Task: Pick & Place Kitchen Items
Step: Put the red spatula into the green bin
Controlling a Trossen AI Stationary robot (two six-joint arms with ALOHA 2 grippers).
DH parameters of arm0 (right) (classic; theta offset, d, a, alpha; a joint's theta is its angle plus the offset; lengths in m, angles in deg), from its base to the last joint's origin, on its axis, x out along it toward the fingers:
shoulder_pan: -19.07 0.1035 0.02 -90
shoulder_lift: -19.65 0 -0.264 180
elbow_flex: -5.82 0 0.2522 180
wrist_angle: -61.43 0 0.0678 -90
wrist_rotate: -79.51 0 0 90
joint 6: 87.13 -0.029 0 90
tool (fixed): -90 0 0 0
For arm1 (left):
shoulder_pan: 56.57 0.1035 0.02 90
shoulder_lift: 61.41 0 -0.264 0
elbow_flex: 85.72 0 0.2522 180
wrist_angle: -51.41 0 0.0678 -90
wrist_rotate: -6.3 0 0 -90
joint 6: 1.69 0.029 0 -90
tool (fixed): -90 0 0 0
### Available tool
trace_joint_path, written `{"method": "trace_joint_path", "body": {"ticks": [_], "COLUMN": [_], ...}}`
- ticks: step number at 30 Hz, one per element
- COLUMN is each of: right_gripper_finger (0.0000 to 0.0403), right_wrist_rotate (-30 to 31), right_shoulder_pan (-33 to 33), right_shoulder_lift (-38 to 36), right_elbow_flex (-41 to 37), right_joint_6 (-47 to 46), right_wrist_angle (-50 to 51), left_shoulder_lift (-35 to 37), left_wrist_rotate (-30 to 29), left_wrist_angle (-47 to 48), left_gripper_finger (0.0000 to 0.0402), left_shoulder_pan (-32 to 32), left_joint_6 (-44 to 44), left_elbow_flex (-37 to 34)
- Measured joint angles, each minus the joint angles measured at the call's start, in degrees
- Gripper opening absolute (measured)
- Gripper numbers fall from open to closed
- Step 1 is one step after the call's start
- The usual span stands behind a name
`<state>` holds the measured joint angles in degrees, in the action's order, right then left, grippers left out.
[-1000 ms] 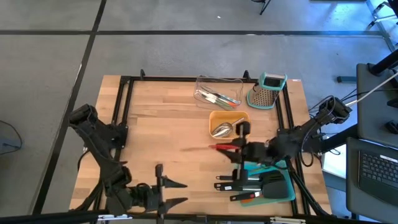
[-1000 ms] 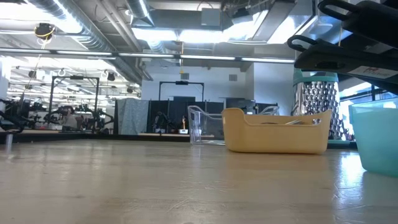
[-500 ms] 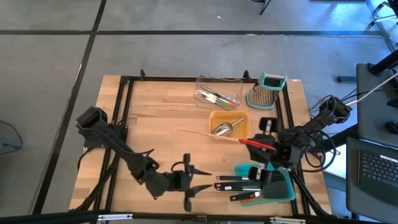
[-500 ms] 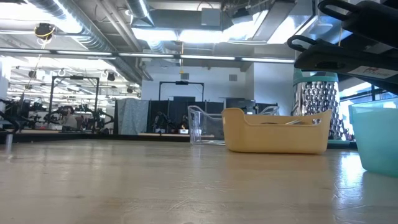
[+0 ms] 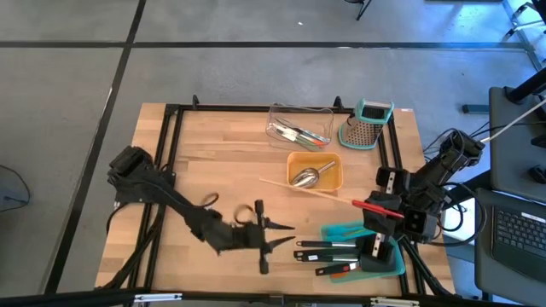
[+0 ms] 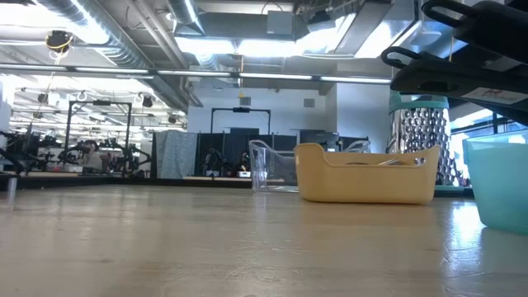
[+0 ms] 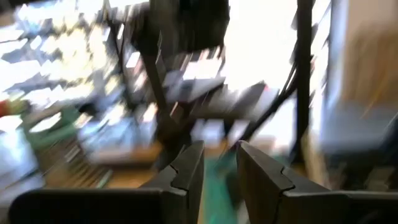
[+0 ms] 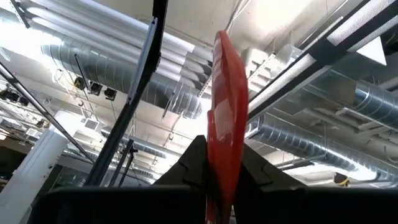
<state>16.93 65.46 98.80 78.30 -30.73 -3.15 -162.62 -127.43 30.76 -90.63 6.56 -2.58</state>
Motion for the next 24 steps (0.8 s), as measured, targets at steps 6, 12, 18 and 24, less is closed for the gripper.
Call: {"method": "trace_joint_path", "body": {"ticks": [6, 12, 18, 24], "right_gripper_finger": [0.0035, 0.0035, 0.0035, 0.0035], "right_wrist_rotate": [0.56, -1.15, -2.01, -2.17], "right_shoulder_pan": [0.21, 0.08, -0.23, -0.23], "right_shoulder_lift": [0.02, 0.11, 0.11, 0.11], "right_elbow_flex": [0.0, 0.02, 0.04, 0.04], "right_joint_6": [0.19, 0.15, -0.49, -1.6], "right_wrist_angle": [-0.05, -0.05, 0.48, 1.38], "left_shoulder_lift": [-5.42, -5.75, -5.61, -5.6], "left_wrist_rotate": [23.13, 32.63, 39.82, 41.62], "left_wrist_angle": [-55.05, -55.41, -55.47, -55.48], "left_gripper_finger": [0.0074, 0.0071, 0.0078, 0.0079], "left_shoulder_pan": [5.45, 12.91, 14.5, 16.01], "left_joint_6": [3.76, -0.29, 1.46, 1.53], "left_elbow_flex": [-17.35, -13.55, -9.71, -7.2]}}
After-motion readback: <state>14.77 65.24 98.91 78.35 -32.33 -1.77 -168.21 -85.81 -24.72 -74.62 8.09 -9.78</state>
